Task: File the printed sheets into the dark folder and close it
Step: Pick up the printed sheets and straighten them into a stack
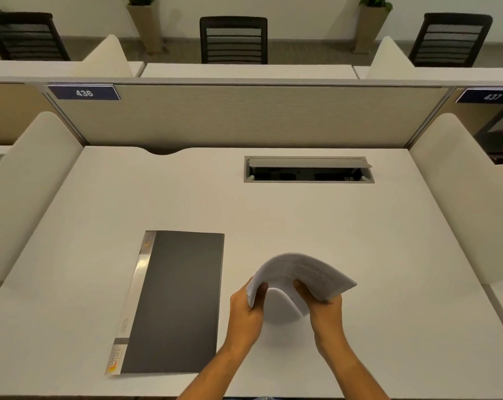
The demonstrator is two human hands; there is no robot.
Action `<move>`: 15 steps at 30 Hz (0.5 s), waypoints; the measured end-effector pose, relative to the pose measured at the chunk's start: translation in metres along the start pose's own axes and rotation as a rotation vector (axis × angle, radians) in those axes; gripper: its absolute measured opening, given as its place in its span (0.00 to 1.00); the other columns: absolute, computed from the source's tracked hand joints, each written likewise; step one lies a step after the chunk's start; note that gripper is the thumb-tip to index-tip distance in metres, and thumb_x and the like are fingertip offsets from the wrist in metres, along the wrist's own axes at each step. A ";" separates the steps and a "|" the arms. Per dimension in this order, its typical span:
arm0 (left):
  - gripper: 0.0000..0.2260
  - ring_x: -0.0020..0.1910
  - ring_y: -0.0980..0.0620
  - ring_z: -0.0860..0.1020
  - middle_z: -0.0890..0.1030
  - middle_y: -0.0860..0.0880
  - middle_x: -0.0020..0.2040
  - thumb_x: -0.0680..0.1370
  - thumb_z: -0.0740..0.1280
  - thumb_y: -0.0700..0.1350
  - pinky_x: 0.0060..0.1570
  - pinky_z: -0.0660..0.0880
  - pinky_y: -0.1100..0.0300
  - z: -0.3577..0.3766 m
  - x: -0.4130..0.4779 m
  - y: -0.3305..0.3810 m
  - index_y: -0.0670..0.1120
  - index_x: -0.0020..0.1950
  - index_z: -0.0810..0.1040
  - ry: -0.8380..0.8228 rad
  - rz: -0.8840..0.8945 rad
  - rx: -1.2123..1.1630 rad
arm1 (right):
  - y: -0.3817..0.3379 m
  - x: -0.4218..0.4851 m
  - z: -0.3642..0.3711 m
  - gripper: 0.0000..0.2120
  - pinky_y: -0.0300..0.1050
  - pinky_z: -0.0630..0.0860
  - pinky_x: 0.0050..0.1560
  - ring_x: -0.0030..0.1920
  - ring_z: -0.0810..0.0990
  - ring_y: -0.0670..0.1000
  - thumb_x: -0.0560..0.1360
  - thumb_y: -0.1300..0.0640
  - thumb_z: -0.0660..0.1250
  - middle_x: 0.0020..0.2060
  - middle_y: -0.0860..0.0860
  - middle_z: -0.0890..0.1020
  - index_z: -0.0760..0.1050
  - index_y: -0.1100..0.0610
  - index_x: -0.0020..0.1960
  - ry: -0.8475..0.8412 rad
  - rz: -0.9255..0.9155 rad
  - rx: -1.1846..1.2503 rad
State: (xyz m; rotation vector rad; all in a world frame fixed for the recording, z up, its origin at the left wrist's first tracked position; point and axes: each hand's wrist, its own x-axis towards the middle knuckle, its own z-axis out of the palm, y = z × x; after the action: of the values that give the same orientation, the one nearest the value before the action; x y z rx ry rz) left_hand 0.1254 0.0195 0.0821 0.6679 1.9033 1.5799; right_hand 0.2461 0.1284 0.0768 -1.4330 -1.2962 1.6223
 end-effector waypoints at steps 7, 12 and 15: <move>0.14 0.46 0.46 0.86 0.87 0.49 0.42 0.86 0.66 0.43 0.46 0.85 0.54 0.000 0.002 -0.017 0.59 0.49 0.86 0.054 -0.200 -0.042 | 0.002 -0.007 0.000 0.05 0.51 0.85 0.42 0.42 0.87 0.61 0.79 0.59 0.76 0.38 0.59 0.89 0.86 0.60 0.46 -0.026 0.037 -0.053; 0.07 0.50 0.53 0.87 0.89 0.52 0.48 0.85 0.67 0.49 0.51 0.85 0.55 -0.024 0.012 0.003 0.53 0.56 0.85 -0.023 -0.224 -0.117 | -0.013 -0.020 -0.005 0.02 0.44 0.86 0.46 0.46 0.89 0.51 0.82 0.59 0.73 0.45 0.52 0.90 0.85 0.55 0.52 -0.122 -0.090 -0.045; 0.11 0.56 0.52 0.87 0.89 0.52 0.55 0.83 0.69 0.52 0.54 0.85 0.54 -0.042 0.016 0.005 0.50 0.63 0.83 -0.104 -0.294 -0.149 | -0.017 -0.026 -0.001 0.09 0.43 0.88 0.48 0.51 0.90 0.46 0.82 0.60 0.73 0.51 0.45 0.91 0.84 0.52 0.61 -0.165 -0.099 -0.027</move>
State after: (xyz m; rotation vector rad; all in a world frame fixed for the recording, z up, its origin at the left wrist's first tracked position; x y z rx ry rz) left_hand 0.0850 0.0021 0.0906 0.3786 1.6994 1.4522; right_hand 0.2505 0.1107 0.1023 -1.2510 -1.4632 1.6907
